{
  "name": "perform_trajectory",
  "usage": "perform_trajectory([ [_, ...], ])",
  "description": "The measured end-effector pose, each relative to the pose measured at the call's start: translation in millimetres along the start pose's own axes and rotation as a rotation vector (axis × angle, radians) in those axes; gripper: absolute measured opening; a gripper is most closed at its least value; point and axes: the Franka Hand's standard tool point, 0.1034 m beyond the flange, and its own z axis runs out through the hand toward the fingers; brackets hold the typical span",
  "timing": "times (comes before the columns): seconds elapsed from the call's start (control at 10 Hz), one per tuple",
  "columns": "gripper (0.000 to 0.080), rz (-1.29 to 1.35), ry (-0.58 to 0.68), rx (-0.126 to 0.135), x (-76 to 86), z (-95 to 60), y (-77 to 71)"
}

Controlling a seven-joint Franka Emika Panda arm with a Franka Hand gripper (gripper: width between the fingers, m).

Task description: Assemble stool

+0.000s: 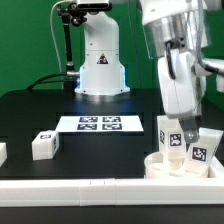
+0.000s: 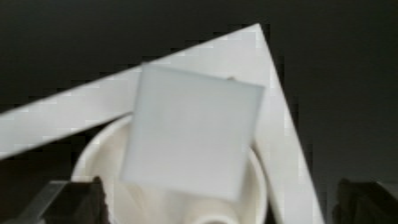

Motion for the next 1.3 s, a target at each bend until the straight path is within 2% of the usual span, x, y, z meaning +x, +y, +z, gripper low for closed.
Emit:
perform_trajectory([
  [0.2,0.0649,-0.099,0.004,-0.013,9.6,-9.2,-7.0],
  [0.8,0.0649,-0.116,0.005,-0.013,9.8,-7.6,-5.9],
  [0.9,0.0649,-0.289,0.014,-0.030,22.0,-8.6,-6.3],
  [1.0,0.0649,-0.361,0.021,-0.033,35.6,-9.6,-6.9],
  [1.1,0.0649,-0.404,0.025,-0.037,42.4,-9.5,-5.7],
  [1.3,0.0649,-0.417,0.025,-0.038,40.5,-8.9,-5.1],
])
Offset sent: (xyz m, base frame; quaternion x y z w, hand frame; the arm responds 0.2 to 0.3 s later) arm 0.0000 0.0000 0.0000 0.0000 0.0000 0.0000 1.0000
